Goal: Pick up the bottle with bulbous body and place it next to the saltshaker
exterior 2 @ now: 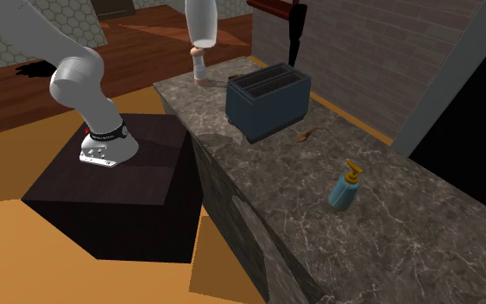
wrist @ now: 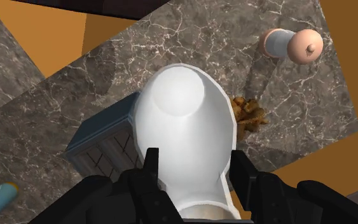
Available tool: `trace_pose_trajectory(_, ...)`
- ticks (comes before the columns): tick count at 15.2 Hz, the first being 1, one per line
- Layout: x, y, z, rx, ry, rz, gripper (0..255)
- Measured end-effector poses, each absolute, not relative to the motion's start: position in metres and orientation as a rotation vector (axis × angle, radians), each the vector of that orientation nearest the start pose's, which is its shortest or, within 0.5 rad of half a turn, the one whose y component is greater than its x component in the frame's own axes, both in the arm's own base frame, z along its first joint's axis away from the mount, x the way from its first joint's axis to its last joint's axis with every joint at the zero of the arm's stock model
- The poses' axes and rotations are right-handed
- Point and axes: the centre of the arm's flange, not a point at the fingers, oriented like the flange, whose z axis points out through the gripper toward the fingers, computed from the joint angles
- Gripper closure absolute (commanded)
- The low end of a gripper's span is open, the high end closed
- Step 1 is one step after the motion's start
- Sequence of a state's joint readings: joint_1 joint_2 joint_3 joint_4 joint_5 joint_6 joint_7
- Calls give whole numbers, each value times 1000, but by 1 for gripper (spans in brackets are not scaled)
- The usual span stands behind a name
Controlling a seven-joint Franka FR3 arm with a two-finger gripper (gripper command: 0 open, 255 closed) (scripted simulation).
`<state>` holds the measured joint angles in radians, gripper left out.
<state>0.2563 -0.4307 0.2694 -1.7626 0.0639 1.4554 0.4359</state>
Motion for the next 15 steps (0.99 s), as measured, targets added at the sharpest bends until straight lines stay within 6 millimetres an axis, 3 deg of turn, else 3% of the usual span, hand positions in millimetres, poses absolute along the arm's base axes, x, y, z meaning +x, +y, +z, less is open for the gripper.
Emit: trace_pose_trajectory(15, 210, 399, 735, -3128, -132, -187, 255)
